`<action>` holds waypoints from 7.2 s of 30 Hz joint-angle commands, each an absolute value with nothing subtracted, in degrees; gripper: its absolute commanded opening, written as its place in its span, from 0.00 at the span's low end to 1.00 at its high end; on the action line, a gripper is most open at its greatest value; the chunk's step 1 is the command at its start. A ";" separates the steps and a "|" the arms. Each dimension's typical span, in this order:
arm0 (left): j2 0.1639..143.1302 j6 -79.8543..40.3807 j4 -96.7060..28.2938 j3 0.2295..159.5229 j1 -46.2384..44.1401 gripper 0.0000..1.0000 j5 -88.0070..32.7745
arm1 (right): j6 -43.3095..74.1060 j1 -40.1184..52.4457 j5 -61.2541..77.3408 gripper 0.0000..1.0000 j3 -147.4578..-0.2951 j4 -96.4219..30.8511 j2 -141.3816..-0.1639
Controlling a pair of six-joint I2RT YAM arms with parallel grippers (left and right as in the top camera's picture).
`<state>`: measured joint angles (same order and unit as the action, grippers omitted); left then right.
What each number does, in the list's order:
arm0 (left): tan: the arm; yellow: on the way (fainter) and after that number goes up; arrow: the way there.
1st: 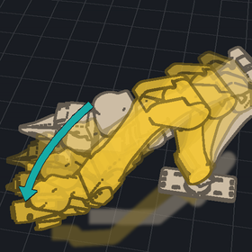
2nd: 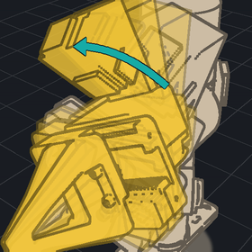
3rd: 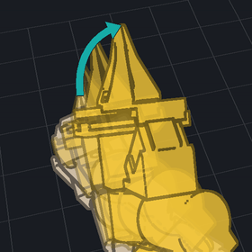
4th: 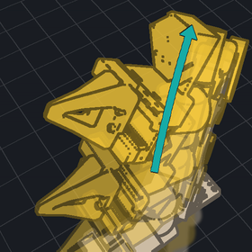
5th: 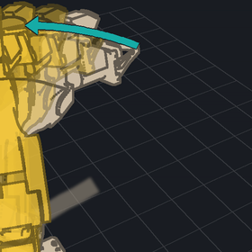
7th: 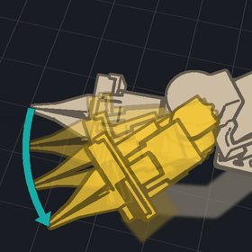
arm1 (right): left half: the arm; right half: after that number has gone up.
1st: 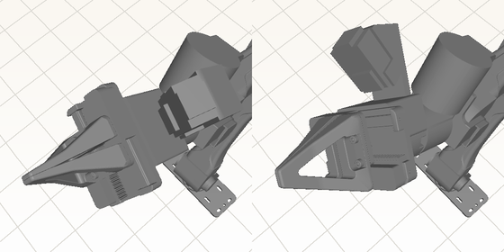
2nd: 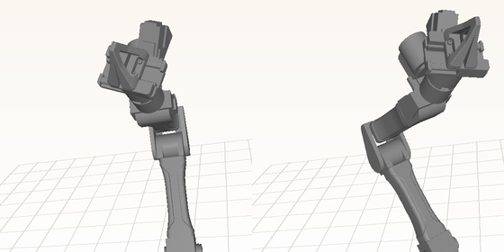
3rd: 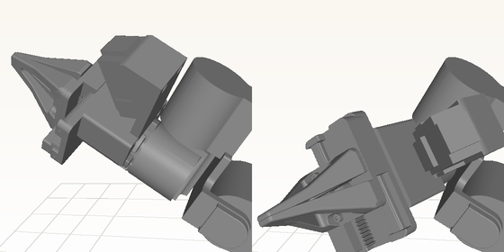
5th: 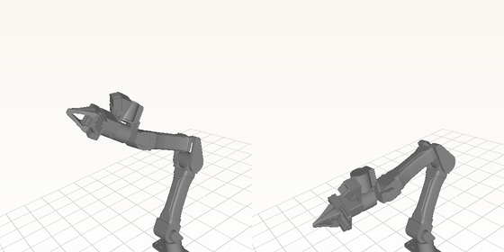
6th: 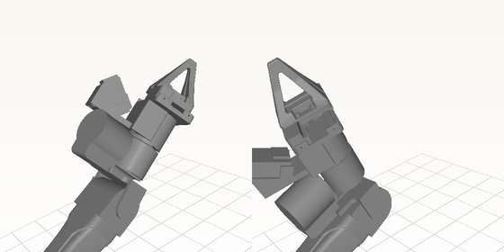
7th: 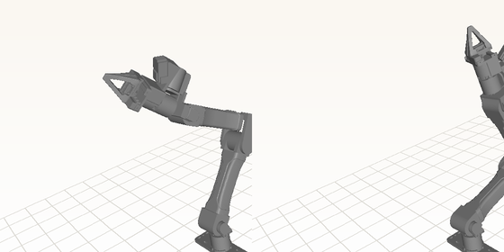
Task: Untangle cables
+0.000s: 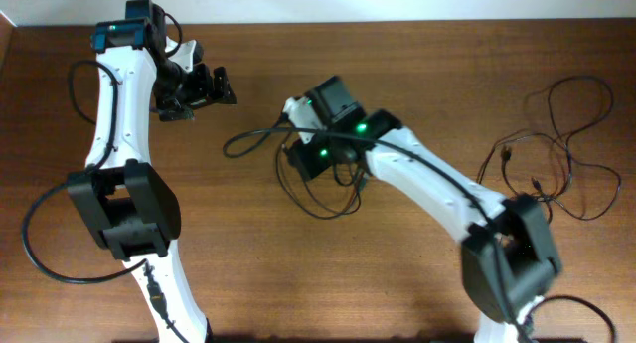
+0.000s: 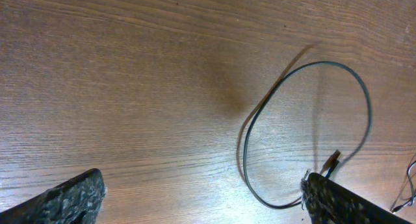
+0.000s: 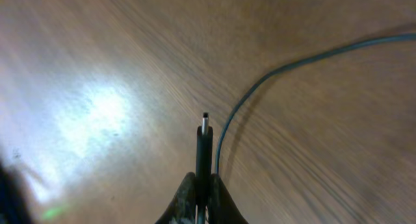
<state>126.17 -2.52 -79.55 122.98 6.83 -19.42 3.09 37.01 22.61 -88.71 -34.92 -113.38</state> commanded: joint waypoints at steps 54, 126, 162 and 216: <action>126.10 -1.23 -79.57 123.79 6.92 0.99 -19.00 | 3.51 50.04 -1.93 0.18 -88.66 -30.04 -130.89; 126.10 -1.23 -79.57 123.79 6.92 0.99 -19.00 | 3.29 8.60 -0.82 0.99 -88.05 -54.24 -105.41; 126.10 -1.23 -79.57 123.79 6.92 0.99 -19.03 | 2.15 8.54 -8.03 0.98 -52.58 -31.57 -28.53; 126.10 -1.23 -79.57 123.79 6.92 0.99 -19.00 | -1.48 8.56 0.86 0.98 -0.32 -4.54 -0.19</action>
